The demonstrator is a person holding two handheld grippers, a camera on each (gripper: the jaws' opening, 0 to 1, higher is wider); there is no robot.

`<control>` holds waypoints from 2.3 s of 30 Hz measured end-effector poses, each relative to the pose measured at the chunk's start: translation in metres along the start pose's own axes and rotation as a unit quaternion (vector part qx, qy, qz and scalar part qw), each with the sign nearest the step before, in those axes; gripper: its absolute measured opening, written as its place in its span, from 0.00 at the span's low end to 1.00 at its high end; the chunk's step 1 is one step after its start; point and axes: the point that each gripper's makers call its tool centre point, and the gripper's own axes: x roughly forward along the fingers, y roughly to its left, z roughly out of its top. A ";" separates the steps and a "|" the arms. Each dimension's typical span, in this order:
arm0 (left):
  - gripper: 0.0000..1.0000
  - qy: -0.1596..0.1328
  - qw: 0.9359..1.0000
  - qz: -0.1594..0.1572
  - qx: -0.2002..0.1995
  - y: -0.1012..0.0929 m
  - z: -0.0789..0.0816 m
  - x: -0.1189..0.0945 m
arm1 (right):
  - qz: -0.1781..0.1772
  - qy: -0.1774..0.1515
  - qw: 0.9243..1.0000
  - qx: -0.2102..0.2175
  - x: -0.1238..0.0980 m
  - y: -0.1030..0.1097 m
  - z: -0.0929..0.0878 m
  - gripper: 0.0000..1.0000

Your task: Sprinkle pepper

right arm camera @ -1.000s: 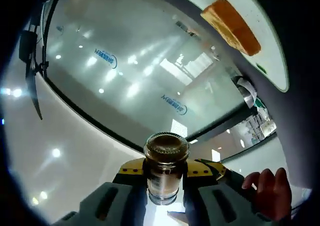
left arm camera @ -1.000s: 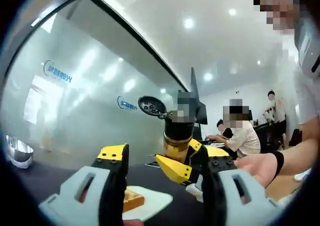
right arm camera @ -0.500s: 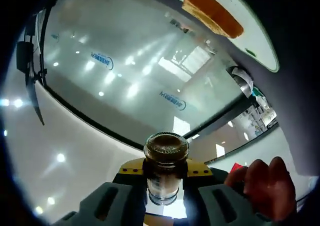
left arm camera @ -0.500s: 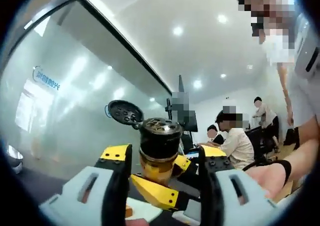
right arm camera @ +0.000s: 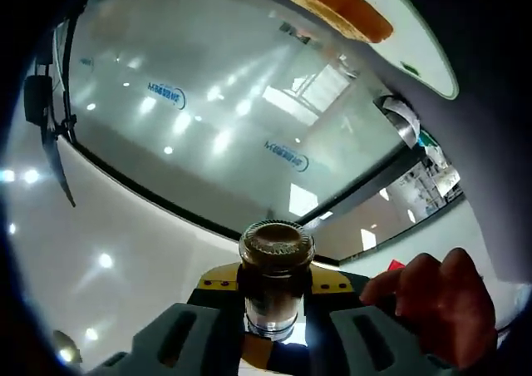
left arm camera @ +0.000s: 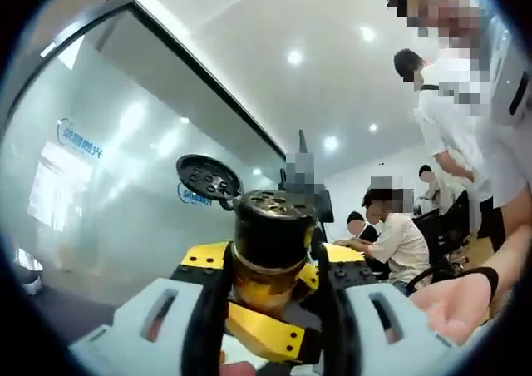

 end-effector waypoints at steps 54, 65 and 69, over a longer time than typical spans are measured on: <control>0.19 0.044 0.996 0.025 0.076 0.010 0.015 -0.006 | -0.011 -0.024 0.999 -0.035 0.006 -0.012 0.006 0.27; 0.19 0.052 0.996 0.030 0.070 0.023 0.028 -0.012 | -0.035 -0.060 0.988 -0.140 -0.015 -0.012 0.040 0.26; 0.19 0.074 0.995 0.025 0.066 0.030 0.022 -0.018 | -0.050 -0.037 0.962 -0.266 -0.021 0.003 0.040 0.27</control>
